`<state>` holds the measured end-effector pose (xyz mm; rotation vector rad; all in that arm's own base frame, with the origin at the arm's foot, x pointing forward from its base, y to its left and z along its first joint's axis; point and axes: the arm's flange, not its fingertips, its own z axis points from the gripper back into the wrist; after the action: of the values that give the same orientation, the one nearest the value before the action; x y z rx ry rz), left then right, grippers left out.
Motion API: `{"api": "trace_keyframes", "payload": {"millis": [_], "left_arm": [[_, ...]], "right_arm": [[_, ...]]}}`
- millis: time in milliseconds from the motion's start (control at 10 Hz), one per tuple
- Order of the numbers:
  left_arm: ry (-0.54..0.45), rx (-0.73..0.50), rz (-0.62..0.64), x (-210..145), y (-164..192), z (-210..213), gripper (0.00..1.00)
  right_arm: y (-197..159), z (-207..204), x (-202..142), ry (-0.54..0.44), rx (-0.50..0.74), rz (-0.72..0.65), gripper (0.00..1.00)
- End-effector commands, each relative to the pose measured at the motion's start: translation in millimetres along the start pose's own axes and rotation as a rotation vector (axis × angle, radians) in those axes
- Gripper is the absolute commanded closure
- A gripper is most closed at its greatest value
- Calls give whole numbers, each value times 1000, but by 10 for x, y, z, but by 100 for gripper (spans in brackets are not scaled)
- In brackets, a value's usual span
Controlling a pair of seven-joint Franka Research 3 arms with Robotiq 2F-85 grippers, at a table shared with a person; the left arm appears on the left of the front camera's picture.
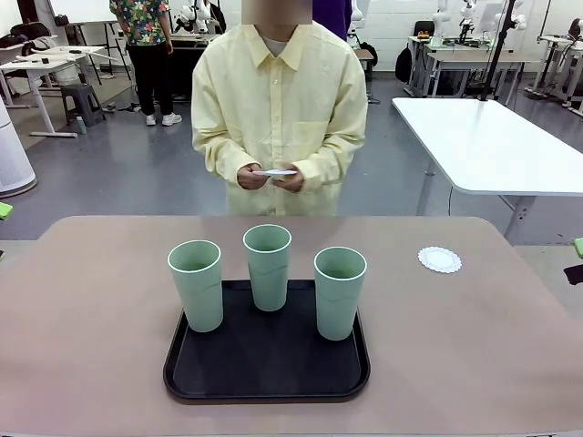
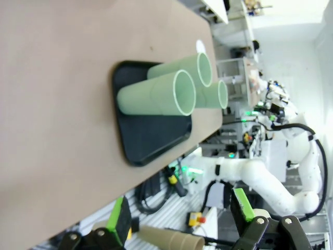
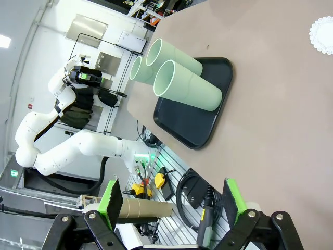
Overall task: Place coasters on the table and set cups on them.
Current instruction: Pick up one Reusable plastic cup and place it on a coaster set by the human.
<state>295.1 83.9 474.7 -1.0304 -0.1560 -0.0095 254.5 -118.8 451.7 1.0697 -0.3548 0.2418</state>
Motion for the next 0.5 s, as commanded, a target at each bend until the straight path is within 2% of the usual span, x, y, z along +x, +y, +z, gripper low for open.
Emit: {"api": "trace_keyframes", "payload": {"millis": [0,100,300,400], "left_arm": [[4,-6,-12,-15,24,14,0],[4,-6,-12,-15,24,14,0],[4,-6,-12,-15,24,14,0],[4,-6,-12,-15,24,14,0]], "right_arm": [[0,0,0,0,0,0,0],[94,-9,116,107,-29,147,0],[448,-172,604,204,-305,406,0],[669,-414,924,276,-345,605,0]]}}
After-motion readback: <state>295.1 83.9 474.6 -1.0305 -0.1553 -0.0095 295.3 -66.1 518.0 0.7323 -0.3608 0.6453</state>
